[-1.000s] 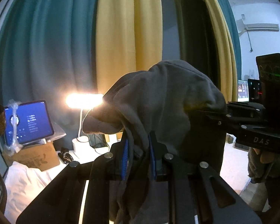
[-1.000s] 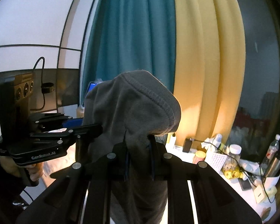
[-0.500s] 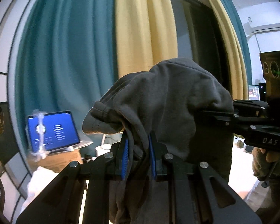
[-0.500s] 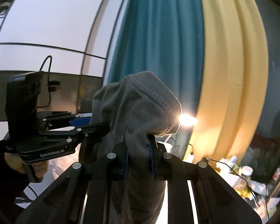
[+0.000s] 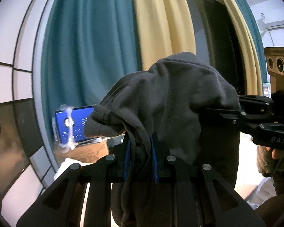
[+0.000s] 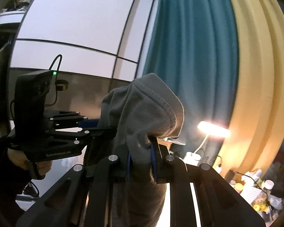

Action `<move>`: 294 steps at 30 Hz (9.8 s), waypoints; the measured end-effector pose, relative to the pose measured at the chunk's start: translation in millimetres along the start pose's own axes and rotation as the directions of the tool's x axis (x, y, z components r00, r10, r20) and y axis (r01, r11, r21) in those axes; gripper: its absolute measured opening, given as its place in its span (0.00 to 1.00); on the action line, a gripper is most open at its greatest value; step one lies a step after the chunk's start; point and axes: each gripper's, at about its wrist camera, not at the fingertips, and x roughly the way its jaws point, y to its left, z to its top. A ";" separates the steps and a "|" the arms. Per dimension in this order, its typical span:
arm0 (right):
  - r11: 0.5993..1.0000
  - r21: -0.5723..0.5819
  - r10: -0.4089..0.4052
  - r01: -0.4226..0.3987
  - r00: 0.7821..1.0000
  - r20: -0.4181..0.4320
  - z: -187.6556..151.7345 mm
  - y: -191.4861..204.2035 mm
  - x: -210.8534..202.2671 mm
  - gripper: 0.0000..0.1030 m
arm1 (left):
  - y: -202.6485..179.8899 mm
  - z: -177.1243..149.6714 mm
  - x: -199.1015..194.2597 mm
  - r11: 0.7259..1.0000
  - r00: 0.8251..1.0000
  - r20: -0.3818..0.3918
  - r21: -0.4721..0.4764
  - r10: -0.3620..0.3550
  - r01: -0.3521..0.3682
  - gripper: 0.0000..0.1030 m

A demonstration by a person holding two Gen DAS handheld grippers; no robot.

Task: Fold small clothes

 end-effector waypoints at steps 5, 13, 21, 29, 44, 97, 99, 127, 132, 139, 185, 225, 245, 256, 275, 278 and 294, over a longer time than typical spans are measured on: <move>0.999 0.021 0.025 -0.025 0.999 -0.025 -13.6 4.0 13.6 0.17 | 3.8 -9.4 1.6 1.000 0.999 -0.037 -0.008 0.017 -0.017 0.17; 0.996 0.092 0.010 0.000 0.994 -0.106 -44.0 -18.7 43.5 0.17 | 5.6 -30.8 36.4 0.999 0.992 -0.123 -0.035 -0.001 -0.003 0.17; 0.991 0.133 0.000 0.023 0.986 -0.167 -64.6 -43.1 68.9 0.17 | 9.0 -43.0 75.6 0.997 0.983 -0.181 -0.071 -0.030 0.017 0.17; 0.980 0.190 -0.007 0.053 0.972 -0.234 -92.1 -76.2 108.8 0.17 | 10.1 -54.8 118.4 0.996 0.964 -0.257 -0.079 -0.063 0.044 0.17; 0.948 0.305 0.022 0.090 0.938 -0.345 -149.4 -127.0 173.1 0.17 | 27.0 -91.1 196.0 0.991 0.909 -0.400 -0.112 -0.117 0.078 0.17; 0.840 0.442 0.026 0.316 0.789 -0.614 -264.4 -226.6 282.6 0.56 | 79.9 -159.3 325.2 0.979 0.753 -0.656 -0.177 -0.043 -0.099 0.39; 0.834 0.432 0.001 0.343 0.782 -0.623 -266.8 -229.8 277.8 0.57 | 78.2 -153.9 320.8 0.982 0.759 -0.651 -0.158 -0.023 -0.106 0.39; 0.857 0.333 -0.087 0.393 0.748 -0.658 -272.5 -181.9 214.5 0.72 | 48.6 -153.0 259.0 0.979 0.744 -0.665 -0.190 -0.068 -0.080 0.44; 0.853 0.348 -0.067 0.388 0.744 -0.664 -274.7 -169.1 203.1 0.72 | 42.9 -151.5 247.0 0.971 0.751 -0.654 -0.226 -0.088 -0.083 0.63; 0.859 0.344 -0.052 0.379 0.734 -0.677 -283.0 -149.2 186.4 0.72 | 36.1 -155.0 233.3 0.970 0.744 -0.664 -0.222 -0.078 -0.096 0.63; 0.704 0.347 -0.316 0.619 0.711 -0.628 -253.0 -177.2 -26.6 0.72 | -97.5 -74.6 166.8 0.983 0.892 -0.428 -0.166 -0.143 0.078 0.89; 0.591 0.223 -0.727 0.775 0.632 -0.269 -76.6 -126.5 -171.7 0.72 | -111.0 35.8 57.3 0.991 0.991 0.030 0.034 -0.129 0.128 0.98; 0.569 0.266 -0.754 0.779 0.622 -0.211 -69.9 -97.3 -189.2 0.72 | -100.7 32.0 26.5 0.993 0.987 0.109 -0.018 -0.117 0.120 0.99; 0.567 0.265 -0.747 0.780 0.623 -0.234 -75.2 -102.7 -187.0 0.72 | -102.4 31.6 29.5 0.990 0.987 0.096 -0.043 -0.126 0.131 0.98; 0.565 0.265 -0.746 0.782 0.621 -0.242 -80.7 -103.5 -184.4 0.72 | -101.6 28.7 31.6 0.989 0.988 0.086 -0.067 -0.129 0.135 0.98; 0.565 0.265 -0.745 0.782 0.621 -0.244 -81.5 -103.4 -183.7 0.72 | -102.4 28.4 31.4 0.989 0.988 0.084 -0.065 -0.131 0.136 0.98; 0.562 0.255 -0.745 0.787 0.616 -0.256 -81.9 -103.4 -181.0 0.72 | -102.9 27.6 36.1 0.988 0.987 0.076 -0.061 -0.138 0.143 0.98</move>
